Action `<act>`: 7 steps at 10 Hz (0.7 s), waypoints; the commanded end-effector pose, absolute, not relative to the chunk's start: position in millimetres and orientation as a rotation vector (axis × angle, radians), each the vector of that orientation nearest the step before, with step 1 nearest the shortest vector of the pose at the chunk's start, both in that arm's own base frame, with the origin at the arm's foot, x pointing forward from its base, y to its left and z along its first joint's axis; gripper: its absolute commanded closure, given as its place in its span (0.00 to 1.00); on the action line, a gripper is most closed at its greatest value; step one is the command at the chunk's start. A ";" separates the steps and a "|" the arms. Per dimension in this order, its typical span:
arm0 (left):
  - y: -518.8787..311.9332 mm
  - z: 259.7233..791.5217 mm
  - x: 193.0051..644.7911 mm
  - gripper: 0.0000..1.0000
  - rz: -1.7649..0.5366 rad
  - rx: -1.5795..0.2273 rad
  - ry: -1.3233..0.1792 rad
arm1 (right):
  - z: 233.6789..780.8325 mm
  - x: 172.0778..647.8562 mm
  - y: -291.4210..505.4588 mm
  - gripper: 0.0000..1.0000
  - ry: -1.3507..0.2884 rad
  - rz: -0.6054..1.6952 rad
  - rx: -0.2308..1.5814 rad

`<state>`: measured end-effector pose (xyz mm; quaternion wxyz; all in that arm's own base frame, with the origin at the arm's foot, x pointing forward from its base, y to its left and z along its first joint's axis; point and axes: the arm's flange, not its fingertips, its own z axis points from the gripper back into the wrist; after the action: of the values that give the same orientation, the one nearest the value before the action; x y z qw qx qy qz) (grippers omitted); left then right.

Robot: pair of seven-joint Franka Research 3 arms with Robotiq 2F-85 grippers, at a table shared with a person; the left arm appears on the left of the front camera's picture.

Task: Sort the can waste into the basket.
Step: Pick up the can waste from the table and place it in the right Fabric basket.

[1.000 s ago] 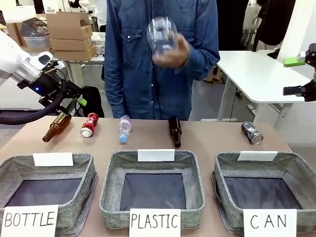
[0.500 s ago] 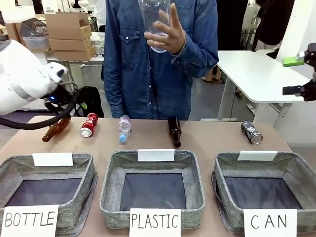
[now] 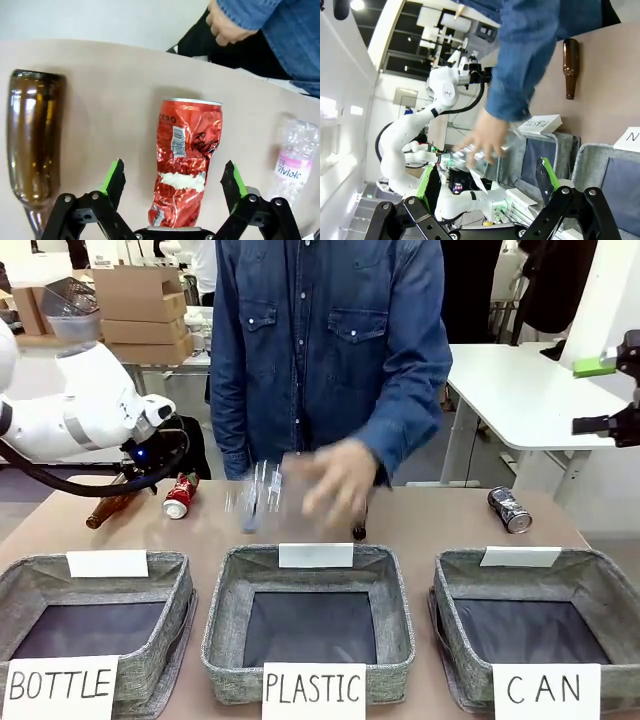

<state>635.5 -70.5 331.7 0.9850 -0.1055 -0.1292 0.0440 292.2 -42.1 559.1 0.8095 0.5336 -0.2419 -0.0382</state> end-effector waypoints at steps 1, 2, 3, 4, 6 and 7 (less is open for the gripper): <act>-80.4 324.2 647.9 0.00 0.081 -0.194 -0.210 | 561.3 296.9 -40.4 0.00 -0.545 -0.058 1.154; -83.5 318.0 649.9 0.00 0.079 -0.183 -0.195 | 561.3 296.9 -40.4 0.00 -0.545 -0.058 1.154; -84.1 314.1 652.1 0.13 0.094 -0.177 -0.189 | 561.3 296.9 -40.4 0.00 -0.545 -0.058 1.154; -83.9 313.1 651.3 0.51 0.082 -0.167 -0.194 | 561.3 296.9 -40.4 0.00 -0.545 -0.058 1.154; -81.7 313.9 649.4 1.00 0.081 -0.164 -0.197 | 561.3 296.9 -40.4 0.00 -0.545 -0.058 1.154; -82.5 314.1 648.0 1.00 0.080 -0.162 -0.198 | 561.3 296.9 -40.4 0.00 -0.545 -0.058 1.154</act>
<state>648.3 -79.8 312.2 0.9896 -0.0935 -0.1048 0.0308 292.3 -42.2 559.0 0.8095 0.5337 -0.2420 -0.0376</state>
